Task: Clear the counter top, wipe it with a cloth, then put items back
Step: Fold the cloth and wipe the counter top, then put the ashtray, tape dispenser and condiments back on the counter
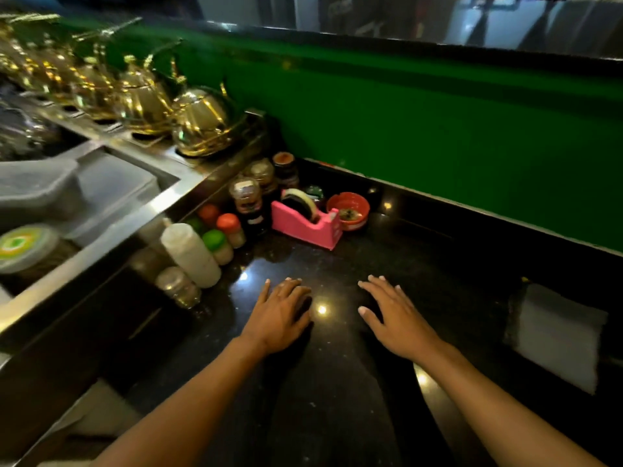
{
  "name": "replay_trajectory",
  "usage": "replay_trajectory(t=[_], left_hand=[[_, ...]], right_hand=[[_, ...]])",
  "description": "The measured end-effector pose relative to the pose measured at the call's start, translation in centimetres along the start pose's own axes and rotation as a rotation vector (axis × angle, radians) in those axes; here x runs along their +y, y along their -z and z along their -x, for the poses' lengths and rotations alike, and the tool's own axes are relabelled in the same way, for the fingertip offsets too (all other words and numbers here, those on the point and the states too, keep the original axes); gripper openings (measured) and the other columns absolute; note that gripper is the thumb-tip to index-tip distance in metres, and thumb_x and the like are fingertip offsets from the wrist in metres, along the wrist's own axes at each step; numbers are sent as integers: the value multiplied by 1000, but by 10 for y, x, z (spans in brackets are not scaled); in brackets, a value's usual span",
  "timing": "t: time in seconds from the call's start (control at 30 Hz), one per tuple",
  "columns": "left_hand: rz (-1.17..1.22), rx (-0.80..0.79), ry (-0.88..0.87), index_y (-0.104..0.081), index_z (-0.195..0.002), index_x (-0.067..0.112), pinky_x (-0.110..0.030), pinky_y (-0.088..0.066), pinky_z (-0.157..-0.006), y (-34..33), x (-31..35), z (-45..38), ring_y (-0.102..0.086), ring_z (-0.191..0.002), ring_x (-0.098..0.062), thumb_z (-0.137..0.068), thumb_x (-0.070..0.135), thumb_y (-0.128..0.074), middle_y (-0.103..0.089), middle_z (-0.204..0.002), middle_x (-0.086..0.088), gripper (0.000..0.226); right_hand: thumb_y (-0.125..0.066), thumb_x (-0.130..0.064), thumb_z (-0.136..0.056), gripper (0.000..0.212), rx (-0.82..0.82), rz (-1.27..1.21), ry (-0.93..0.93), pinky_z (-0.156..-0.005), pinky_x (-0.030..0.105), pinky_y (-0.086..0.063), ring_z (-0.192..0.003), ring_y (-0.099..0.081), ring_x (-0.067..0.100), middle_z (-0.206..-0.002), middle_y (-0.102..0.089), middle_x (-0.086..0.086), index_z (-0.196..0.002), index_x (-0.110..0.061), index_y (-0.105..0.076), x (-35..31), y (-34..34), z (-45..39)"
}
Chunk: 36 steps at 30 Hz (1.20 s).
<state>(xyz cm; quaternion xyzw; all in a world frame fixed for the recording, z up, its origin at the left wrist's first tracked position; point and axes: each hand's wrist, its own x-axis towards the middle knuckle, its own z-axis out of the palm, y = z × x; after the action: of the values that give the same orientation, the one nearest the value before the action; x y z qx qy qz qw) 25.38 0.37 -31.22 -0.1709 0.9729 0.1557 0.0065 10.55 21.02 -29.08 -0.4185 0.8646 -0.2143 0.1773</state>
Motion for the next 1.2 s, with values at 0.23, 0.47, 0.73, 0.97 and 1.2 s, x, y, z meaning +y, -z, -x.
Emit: replay_trajectory(t=[0.23, 0.47, 0.73, 0.97, 1.2], left_hand=[[-25, 6, 100, -35, -146, 29, -43, -6, -121, 17, -93, -25, -20, -147, -17, -96, 55, -38, -28, -158, 1, 57], [71, 180, 65, -39, -147, 26, -32, 0, -119, 3, -102, -27, -21, -147, -13, -99, 49, -38, -29, -158, 2, 54], [107, 235, 29, -52, -137, 22, -40, -18, -120, -3, -109, -31, -34, -142, -17, -94, 43, -48, -42, -151, -1, 48], [223, 240, 32, -53, -132, 25, -33, -11, -120, -1, -114, -32, -31, -142, -10, -95, 40, -53, -43, -150, 4, 41], [694, 196, 117, -34, -145, 25, -32, -35, -109, 16, -105, -47, -38, -131, -6, -80, 45, -75, -38, -149, 4, 79]], right_hand=[[-50, -41, -96, 62, -3, -27, -48, -119, 35, -20, -147, -16, 10, -160, -19, -7, -151, -32, -23, -43, -22, -42], [-68, -36, -87, 82, 294, -282, -232, -112, 47, -36, -140, -33, 22, -157, -25, 4, -152, -23, -19, -55, -8, -121], [-69, -43, -83, 55, 433, -339, -304, -92, 47, -52, -112, -55, 21, -126, -55, 1, -130, -25, -46, -52, -24, -182], [-65, -37, -88, 40, 513, -312, -277, -91, 40, -51, -112, -55, 16, -121, -56, -3, -122, -26, -48, -49, -34, -166], [-64, -36, -88, 44, 473, -261, -314, -91, 32, -45, -116, -52, 15, -125, -53, -5, -127, -26, -46, -38, -36, -97]])
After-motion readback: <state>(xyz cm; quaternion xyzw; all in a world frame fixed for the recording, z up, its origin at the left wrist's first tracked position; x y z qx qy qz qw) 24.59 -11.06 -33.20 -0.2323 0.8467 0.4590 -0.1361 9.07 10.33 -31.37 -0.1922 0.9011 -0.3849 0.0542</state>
